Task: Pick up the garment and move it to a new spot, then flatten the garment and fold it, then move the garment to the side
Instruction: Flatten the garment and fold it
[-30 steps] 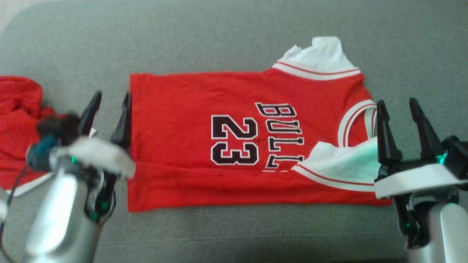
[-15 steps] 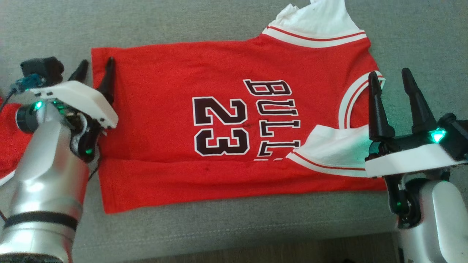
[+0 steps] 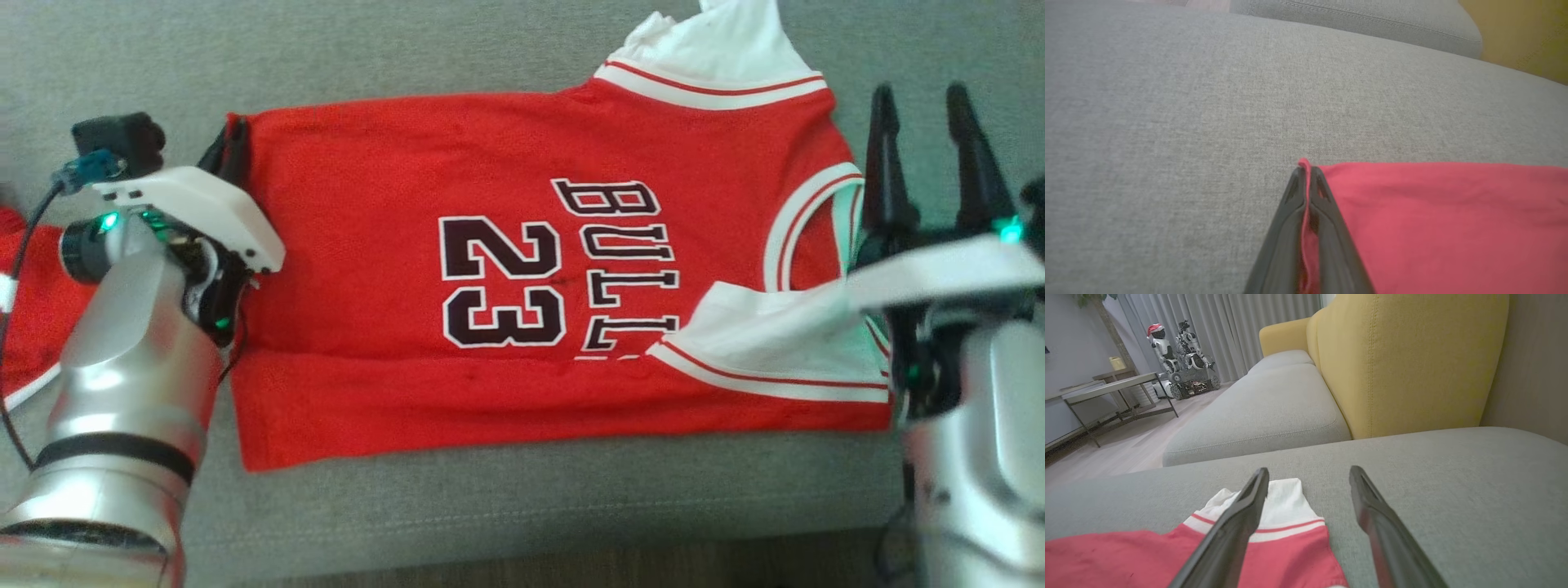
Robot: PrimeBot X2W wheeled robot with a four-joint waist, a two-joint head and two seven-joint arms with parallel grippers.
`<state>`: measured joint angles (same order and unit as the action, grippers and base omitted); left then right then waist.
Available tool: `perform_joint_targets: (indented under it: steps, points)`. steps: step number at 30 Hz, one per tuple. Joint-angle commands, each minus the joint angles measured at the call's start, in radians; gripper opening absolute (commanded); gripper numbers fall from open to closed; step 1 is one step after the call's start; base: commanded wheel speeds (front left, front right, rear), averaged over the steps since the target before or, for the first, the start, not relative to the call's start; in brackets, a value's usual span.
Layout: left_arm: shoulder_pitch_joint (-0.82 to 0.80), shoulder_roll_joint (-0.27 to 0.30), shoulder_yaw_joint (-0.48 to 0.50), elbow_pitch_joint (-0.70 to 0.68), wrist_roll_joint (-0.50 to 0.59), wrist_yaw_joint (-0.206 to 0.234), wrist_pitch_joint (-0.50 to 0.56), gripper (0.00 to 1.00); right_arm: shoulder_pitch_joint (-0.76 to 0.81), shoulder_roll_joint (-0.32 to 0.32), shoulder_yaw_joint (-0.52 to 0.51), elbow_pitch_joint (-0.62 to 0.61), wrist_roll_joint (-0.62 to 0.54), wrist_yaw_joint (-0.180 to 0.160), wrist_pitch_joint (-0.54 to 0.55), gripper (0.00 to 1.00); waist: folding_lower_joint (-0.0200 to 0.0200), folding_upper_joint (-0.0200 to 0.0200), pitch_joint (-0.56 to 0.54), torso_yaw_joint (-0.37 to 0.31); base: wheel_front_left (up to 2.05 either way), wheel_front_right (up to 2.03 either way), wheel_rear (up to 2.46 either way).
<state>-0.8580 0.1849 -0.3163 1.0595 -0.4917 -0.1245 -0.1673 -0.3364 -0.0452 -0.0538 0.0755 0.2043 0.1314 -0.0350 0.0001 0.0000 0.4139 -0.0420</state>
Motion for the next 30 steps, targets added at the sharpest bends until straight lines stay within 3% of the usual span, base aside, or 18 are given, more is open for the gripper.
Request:
perform_joint_targets:
  steps: [1, 6, 15, 21, 25, 26, 27, 30]
  points:
    - [-0.036, 0.022, 0.006, 0.003, -0.008, -0.005, -0.016, 0.0, -0.085, -0.007, 0.004, 0.02, -0.009, -0.001, 0.012, 1.0, -0.0001, 0.0, 0.003, 0.019, 0.0, 0.0, 0.0]
    - [-0.072, -0.006, -0.021, 0.015, -0.021, -0.006, -0.033, 0.0, -0.23, -0.036, -0.008, 0.154, 0.007, -0.001, 0.04, 1.0, -0.0001, 0.0, 0.024, 0.055, 0.0, 0.0, 0.0]
    - [-0.146, -0.055, -0.091, 0.012, -0.082, -0.006, -0.064, 0.0, -0.589, -0.121, 0.037, 0.576, 0.029, -0.001, 0.224, 1.0, -0.0001, 0.0, 0.091, 0.135, 0.0, 0.0, 0.0]
    - [-0.168, -0.069, -0.132, 0.023, -0.118, -0.006, -0.074, 0.0, -0.709, -0.146, 0.075, 0.781, -0.009, -0.001, 0.346, 1.0, -0.0001, 0.0, 0.106, 0.153, 0.0, 0.0, 0.0]
    - [-0.176, -0.068, -0.156, 0.031, -0.141, -0.006, -0.079, 0.0, -0.745, -0.149, 0.103, 0.848, -0.005, -0.001, 0.4, 1.0, -0.0001, 0.0, 0.102, 0.155, 0.0, 0.0, 0.0]
    - [-0.177, -0.066, -0.161, 0.033, -0.147, -0.006, -0.081, 0.0, -0.748, -0.148, 0.109, 0.855, -0.001, -0.001, 0.402, 0.56, -0.0001, 0.0, 0.1, 0.153, 0.0, 0.0, 0.0]
    - [-0.178, -0.063, -0.165, 0.034, -0.153, -0.006, -0.082, 0.0, -0.75, -0.15, 0.113, 0.859, 0.001, -0.001, 0.398, 0.0, -0.0001, 0.0, 0.096, 0.151, 0.0, 0.0, 0.0]
    - [-0.18, -0.052, -0.173, 0.037, -0.168, -0.006, -0.086, 0.0, -0.75, -0.15, 0.116, 0.864, 0.017, -0.001, 0.374, 0.0, -0.0001, 0.0, 0.086, 0.145, 0.0, 0.0, 0.0]
